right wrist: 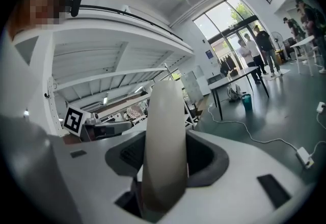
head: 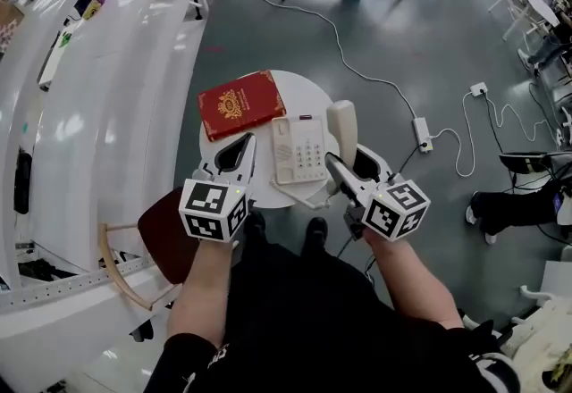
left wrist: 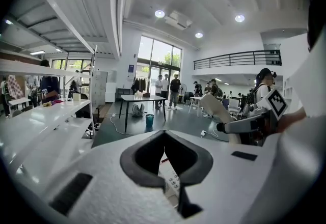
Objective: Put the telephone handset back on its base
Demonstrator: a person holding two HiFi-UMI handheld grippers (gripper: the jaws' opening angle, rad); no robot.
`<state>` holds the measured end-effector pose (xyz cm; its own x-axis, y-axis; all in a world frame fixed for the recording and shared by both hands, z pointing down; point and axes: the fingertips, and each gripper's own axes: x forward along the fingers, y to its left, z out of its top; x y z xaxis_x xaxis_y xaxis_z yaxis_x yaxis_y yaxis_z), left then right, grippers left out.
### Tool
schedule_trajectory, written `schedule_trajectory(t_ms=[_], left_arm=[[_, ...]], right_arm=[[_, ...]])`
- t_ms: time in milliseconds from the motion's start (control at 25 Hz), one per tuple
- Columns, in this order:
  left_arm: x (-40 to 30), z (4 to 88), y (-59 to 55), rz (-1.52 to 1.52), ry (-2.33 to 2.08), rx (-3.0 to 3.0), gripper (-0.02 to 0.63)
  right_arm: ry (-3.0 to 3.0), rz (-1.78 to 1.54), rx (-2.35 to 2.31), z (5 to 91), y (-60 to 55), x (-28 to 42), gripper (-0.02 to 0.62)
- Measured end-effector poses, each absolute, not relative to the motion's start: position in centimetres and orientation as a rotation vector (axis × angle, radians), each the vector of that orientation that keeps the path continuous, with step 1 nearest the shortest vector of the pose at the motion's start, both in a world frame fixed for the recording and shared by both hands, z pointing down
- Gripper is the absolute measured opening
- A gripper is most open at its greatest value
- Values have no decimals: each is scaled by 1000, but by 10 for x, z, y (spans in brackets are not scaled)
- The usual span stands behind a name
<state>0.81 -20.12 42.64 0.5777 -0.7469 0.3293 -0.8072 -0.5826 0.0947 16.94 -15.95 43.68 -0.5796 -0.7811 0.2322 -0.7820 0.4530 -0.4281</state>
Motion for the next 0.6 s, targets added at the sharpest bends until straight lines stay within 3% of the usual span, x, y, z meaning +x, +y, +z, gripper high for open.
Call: schedule_trajectory(t_ms=[600], left_arm=[[-51,469,-258,389,-1024,2628,11]], right_arm=[[-2301,950,1543,534,-195,81,213]])
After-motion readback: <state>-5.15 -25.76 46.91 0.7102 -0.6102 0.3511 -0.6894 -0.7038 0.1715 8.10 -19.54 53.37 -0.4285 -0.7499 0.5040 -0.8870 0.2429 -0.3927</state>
